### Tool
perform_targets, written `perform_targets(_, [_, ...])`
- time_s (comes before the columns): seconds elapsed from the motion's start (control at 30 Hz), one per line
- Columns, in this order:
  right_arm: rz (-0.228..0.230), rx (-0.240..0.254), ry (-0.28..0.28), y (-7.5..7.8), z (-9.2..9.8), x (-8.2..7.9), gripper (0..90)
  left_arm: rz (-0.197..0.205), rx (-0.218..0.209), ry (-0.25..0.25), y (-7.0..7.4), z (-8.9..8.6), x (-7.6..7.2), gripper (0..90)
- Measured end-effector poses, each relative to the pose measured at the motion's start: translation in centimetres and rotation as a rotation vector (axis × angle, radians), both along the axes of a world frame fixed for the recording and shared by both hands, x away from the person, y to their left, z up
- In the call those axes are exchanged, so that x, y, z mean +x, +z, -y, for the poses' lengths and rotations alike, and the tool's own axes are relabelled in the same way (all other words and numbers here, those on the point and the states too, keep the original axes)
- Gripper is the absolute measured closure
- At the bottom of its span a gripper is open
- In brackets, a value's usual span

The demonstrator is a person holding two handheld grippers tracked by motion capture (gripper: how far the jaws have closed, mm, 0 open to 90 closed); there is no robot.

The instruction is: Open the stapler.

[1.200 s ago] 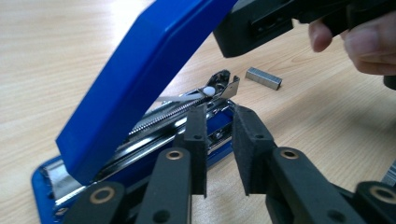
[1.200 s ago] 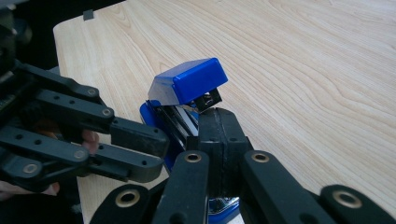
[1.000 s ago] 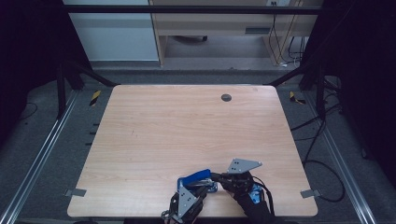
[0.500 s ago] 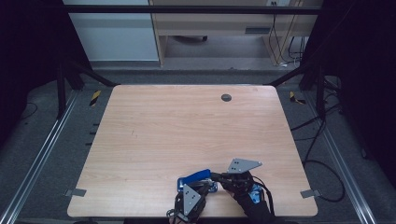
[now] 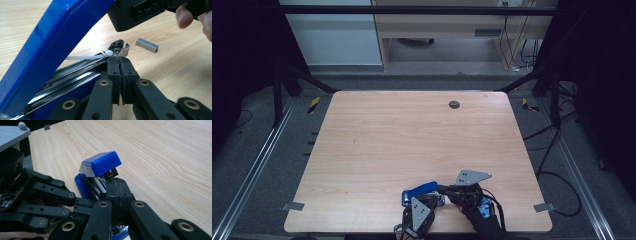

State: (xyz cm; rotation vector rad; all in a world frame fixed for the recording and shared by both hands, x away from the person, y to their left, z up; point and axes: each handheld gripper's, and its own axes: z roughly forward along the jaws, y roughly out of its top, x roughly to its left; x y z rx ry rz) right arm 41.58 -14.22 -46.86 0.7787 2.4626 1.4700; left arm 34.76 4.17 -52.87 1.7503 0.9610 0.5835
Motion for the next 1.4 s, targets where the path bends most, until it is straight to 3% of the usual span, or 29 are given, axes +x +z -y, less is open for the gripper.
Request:
perform_targets(0.9, [0.028,0.038,0.060,1.0,-0.8,0.3,90.0,0.006,0.008,0.006,0.0,0.1,0.0,89.7])
perform_targets(1.4, [0.040,0.051,0.098,1.9,-2.3,0.5,90.0,0.010,0.016,0.007,0.0,0.1,-0.1,89.7])
